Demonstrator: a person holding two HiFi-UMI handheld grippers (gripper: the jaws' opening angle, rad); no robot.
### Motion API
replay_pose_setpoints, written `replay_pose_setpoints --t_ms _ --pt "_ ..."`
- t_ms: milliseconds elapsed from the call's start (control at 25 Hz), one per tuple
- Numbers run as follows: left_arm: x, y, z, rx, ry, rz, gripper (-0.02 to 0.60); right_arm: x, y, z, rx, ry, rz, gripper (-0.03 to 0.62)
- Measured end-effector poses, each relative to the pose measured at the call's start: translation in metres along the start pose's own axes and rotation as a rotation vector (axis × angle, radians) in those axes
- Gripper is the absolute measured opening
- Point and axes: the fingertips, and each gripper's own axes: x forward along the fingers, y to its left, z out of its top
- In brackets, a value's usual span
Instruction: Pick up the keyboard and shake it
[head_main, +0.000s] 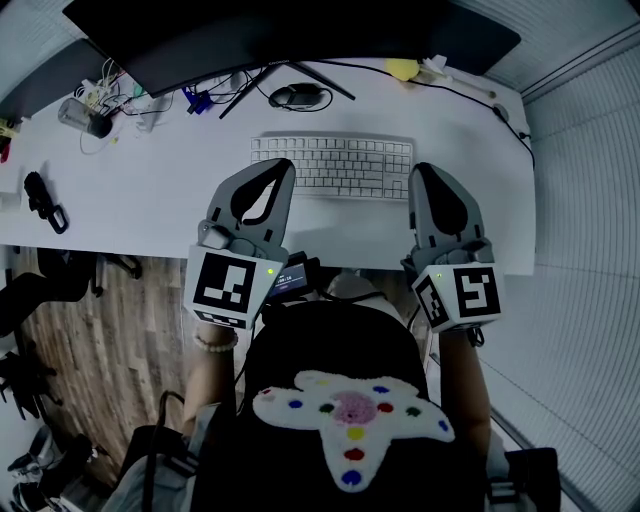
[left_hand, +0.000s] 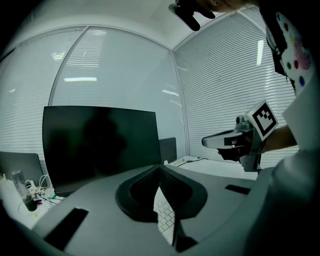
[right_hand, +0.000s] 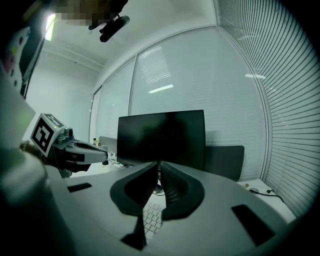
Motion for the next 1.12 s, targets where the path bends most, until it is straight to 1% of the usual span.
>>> replay_pose_setpoints --t_ms 520,800,1120 --pt "0.0001 -0.0044 -0.0019 -0.007 0.002 -0.014 0.017 -0.0023 0.0039 -0.0025 -0.016 0.013 0.004 0.043" --pt "0.0001 -0.0033 -0.0046 -0.046 0.0 -0.021 0.017 -0.0014 0.0046 -0.0065 -0.014 0.025 0.007 0.043" --pt "0.0005 -0.0044 -0.0033 -0.052 -0.004 -0.029 0.017 0.0006 0.0073 -0.0051 -0.023 0.033 0.013 0.043"
